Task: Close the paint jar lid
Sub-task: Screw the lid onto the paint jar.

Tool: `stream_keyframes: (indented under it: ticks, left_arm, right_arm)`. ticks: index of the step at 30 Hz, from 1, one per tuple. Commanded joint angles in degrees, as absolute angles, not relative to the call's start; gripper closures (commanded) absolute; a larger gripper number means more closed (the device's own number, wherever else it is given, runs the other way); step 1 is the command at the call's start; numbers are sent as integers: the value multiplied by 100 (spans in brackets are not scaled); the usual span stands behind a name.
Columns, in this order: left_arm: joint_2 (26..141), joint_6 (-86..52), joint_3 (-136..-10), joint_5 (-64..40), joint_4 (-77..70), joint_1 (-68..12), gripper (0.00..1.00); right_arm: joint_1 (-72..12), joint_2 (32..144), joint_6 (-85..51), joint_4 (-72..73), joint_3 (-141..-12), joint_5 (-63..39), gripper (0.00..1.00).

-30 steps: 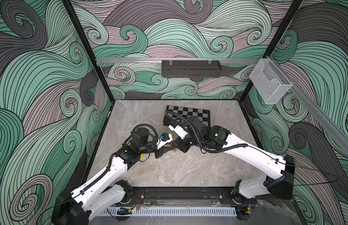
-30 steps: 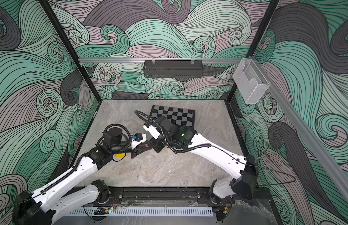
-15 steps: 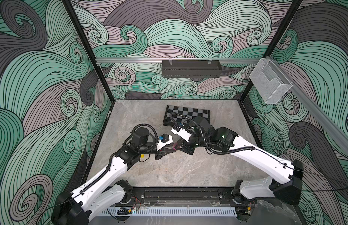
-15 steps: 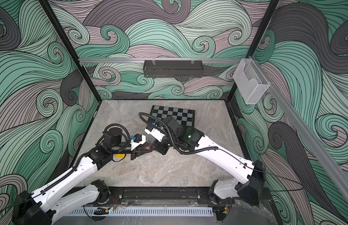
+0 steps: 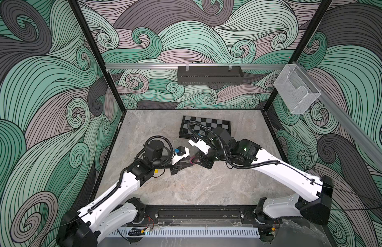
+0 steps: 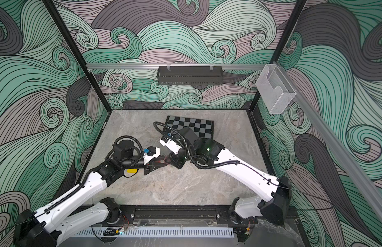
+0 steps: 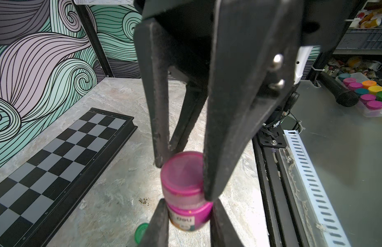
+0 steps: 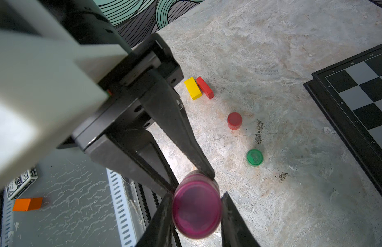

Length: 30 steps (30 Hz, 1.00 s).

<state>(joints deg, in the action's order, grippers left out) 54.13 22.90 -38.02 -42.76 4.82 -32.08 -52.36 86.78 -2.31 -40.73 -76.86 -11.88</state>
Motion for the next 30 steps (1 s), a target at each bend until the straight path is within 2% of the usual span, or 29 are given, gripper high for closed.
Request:
stream_keyframes:
  ticks: [1,26,30]
  left_arm:
    - [5379,2294,-3903,-4260,343,-3239,88]
    - [5416,2278,-3928,-4201,334,-3240,90]
    - [5408,2271,-3927,-4185,333,-3237,90]
  right_arm:
    - [-5229,8723,-280,-3770,-7682,-1224,83]
    - [-5247,8731,-1124,-3730,-7871,-1132,85]
    - [-5254,8731,-1169,-3721,-7878,-1132,81]
